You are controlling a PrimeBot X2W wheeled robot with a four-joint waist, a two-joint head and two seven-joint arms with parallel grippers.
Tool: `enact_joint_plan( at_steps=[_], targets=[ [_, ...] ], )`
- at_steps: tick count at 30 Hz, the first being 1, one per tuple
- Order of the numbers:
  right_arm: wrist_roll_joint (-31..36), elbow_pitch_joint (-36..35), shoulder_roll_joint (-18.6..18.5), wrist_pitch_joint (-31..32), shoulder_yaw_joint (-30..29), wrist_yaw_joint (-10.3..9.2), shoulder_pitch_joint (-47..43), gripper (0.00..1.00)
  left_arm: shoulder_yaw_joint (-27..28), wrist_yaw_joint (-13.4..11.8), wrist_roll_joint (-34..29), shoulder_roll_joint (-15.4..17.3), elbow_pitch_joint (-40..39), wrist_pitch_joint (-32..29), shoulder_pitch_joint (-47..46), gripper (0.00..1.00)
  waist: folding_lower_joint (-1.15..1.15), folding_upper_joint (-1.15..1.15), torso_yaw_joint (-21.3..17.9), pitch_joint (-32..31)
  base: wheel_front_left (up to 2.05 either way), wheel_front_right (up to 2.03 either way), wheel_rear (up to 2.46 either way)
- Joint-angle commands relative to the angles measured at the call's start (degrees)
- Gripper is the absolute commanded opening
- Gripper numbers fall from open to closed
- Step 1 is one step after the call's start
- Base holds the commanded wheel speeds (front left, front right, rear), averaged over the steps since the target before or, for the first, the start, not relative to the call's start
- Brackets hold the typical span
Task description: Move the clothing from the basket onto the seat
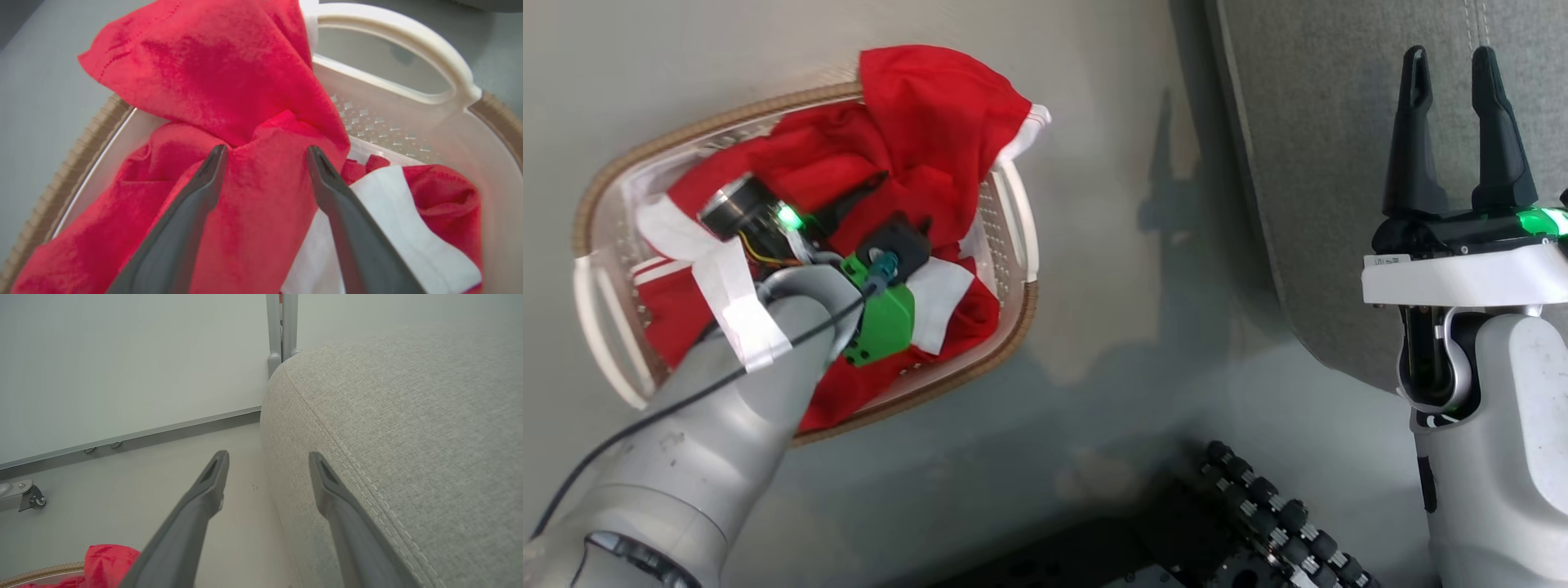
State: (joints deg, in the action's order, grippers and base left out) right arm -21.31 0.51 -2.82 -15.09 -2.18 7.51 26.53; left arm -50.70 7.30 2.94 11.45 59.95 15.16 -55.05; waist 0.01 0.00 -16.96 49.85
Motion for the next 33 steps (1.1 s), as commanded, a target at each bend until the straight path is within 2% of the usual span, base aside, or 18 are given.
enact_joint_plan(
  at_steps=[1, 8, 9, 10, 12, 13, 24, 33],
  targets=[
    [-0.4, -0.1, -0.12, -0.12, 0.06, -0.04, 0.6, 1.0, 0.03, -0.78, -0.15, 0.29, 0.96, -0.09, -1.69, 1.0, -0.01, 0.0, -2.3, 2.39, 0.0, 0.0, 0.0],
    [-0.73, 0.21, -0.13, -0.12, 0.53, -0.04, 0.6, 1.0, -0.27, -1.44, 0.47, -1.06, 6.83, -4.28, -3.92, 1.0, -0.01, 0.0, -2.4, 2.6, 0.0, 0.0, 0.0],
    [-0.68, 0.23, -0.13, -0.13, 0.55, -0.04, 0.53, 1.0, -0.14, -1.63, 0.69, -1.37, 7.53, -4.8, -4.07, 0.94, -0.01, 0.0, -2.3, 2.52, 0.0, 0.0, 0.0],
    [-0.61, 0.23, -0.13, -0.13, 0.52, -0.04, 0.47, 1.0, 0.04, -1.85, 1.06, -1.62, 7.92, -4.9, -4.24, 0.6, -0.01, 0.0, -2.19, 2.45, 0.0, 0.0, 0.0],
    [-0.3, 0.31, -0.13, -0.12, 0.33, -0.04, 0.34, 1.0, 0.23, -2.2, 1.6, -2.25, 8.42, -4.5, -4.37, 0.08, -0.01, 0.0, -1.81, 2.15, 0.0, 0.0, 0.0],
    [-0.14, 0.39, -0.13, -0.12, 0.2, -0.04, 0.31, 1.0, 0.3, -2.23, 1.88, -2.43, 8.56, -4.26, -4.31, 0.0, -0.01, 0.0, -1.59, 1.93, 0.0, 0.0, 0.0],
    [2.81, 1.59, -0.14, -0.13, -0.32, -0.04, -1.36, 1.0, 0.56, -1.7, 4.38, -4.8, 9.05, -1.23, -0.8, 0.0, -0.01, 0.0, 2.13, -4.8, 0.0, 0.0, 0.0],
    [7.48, 3.81, -0.18, -0.13, -2.3, -0.04, -5.17, 1.0, 1.99, -0.98, 7.58, -5.98, 1.63, 0.07, 3.25, 0.0, -0.01, 0.0, 7.1, -15.98, 0.0, 0.0, 0.0]
  ],
)
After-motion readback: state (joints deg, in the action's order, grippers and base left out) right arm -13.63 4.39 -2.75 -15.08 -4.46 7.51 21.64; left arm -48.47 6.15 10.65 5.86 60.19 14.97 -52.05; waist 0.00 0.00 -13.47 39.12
